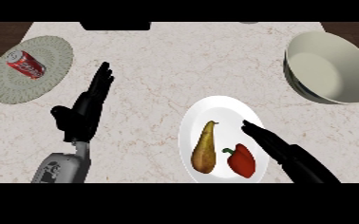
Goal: Pick the bell pepper from the plate and place it in the bowl
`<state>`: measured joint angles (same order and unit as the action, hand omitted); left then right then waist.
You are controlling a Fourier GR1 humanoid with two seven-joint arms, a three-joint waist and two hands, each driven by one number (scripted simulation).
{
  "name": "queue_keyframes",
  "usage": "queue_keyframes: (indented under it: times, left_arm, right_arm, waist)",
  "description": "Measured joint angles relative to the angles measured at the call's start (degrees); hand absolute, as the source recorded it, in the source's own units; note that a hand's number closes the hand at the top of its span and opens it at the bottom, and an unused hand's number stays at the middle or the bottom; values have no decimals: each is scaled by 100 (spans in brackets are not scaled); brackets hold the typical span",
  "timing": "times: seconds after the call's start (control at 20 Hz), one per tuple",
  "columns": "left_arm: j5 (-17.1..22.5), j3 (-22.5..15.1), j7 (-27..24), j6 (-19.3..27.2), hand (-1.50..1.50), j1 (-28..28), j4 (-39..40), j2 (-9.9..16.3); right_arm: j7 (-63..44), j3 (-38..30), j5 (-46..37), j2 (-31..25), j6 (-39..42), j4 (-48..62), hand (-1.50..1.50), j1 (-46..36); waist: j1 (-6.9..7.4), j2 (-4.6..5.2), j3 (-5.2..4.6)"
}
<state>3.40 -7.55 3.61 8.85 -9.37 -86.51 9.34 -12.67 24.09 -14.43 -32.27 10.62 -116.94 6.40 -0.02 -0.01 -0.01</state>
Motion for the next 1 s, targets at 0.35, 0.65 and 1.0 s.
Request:
queue_keyframes:
  times: [0.35, 0.65, 1.0]
  left_arm:
    - [-181, 40, 142, -10, 0, 70, -193, -155]
    - [-282, 153, 39, -80, 0, -92, 91, -257]
    - [-305, 232, 126, -251, 0, 136, -214, -269]
  right_arm:
    - [710, -381, 58, 263, 452, 514, -150, 148]
    - [1000, -682, 334, 438, 776, 329, -150, 466]
    - [1224, -766, 263, 826, 1005, 585, -150, 683]
  waist:
    - [-7, -1, 2]
    - [-24, -2, 1]
    - [-12, -3, 1]
